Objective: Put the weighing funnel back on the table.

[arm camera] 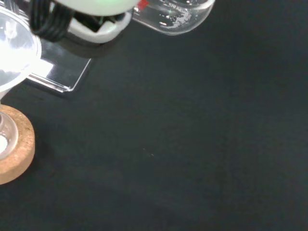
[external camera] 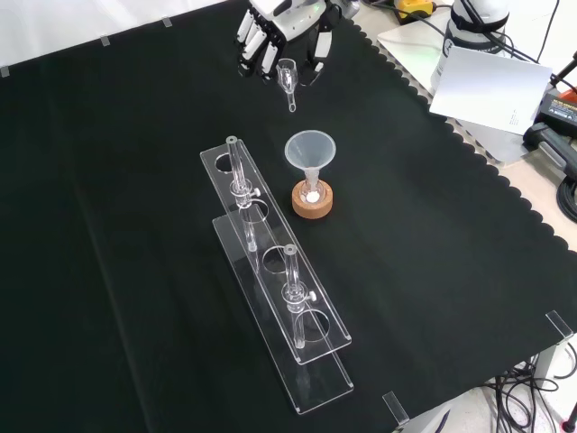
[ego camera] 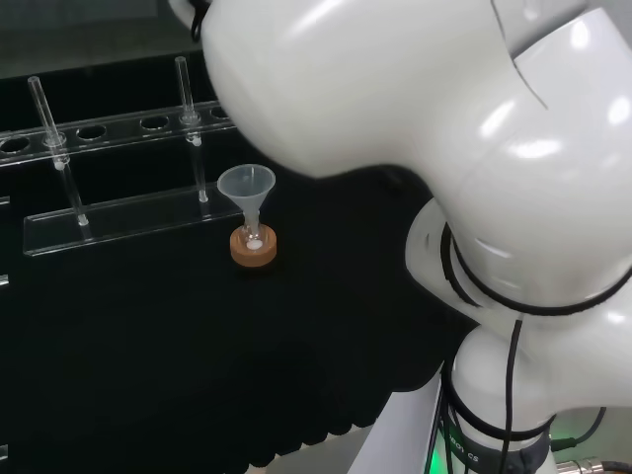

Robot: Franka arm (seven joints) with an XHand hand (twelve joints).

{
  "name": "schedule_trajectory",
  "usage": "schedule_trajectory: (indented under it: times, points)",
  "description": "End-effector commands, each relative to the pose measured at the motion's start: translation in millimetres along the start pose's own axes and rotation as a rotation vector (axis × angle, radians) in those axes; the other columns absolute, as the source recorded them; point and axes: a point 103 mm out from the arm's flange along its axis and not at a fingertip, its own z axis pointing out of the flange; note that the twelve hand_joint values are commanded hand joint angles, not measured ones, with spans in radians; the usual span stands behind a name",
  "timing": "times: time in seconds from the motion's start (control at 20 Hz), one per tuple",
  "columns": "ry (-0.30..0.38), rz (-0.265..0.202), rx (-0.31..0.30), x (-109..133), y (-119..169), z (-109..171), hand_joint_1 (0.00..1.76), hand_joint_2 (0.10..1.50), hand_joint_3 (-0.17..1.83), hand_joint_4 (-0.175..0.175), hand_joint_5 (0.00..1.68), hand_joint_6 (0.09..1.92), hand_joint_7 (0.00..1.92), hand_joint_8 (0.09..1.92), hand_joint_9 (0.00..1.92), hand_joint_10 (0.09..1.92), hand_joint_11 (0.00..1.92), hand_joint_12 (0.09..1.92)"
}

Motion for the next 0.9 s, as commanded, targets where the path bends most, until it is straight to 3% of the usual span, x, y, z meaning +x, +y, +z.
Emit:
schedule_trajectory:
  times: [0.05,0.5,0.9]
  points:
    - [0.057,-0.003,-0.006,-9,1,-3,1.12,0.71,0.53,0.175,1.29,0.60,0.54,0.66,0.94,0.32,0.83,1.02]
    - [0.075,0.037,-0.018,-30,1,-14,1.12,0.71,0.53,0.175,1.29,0.60,0.54,0.66,0.94,0.32,0.83,1.02]
    - [0.158,0.056,-0.027,-69,14,0,1.12,0.72,0.53,0.175,1.29,0.60,0.54,0.65,0.94,0.32,0.83,1.02]
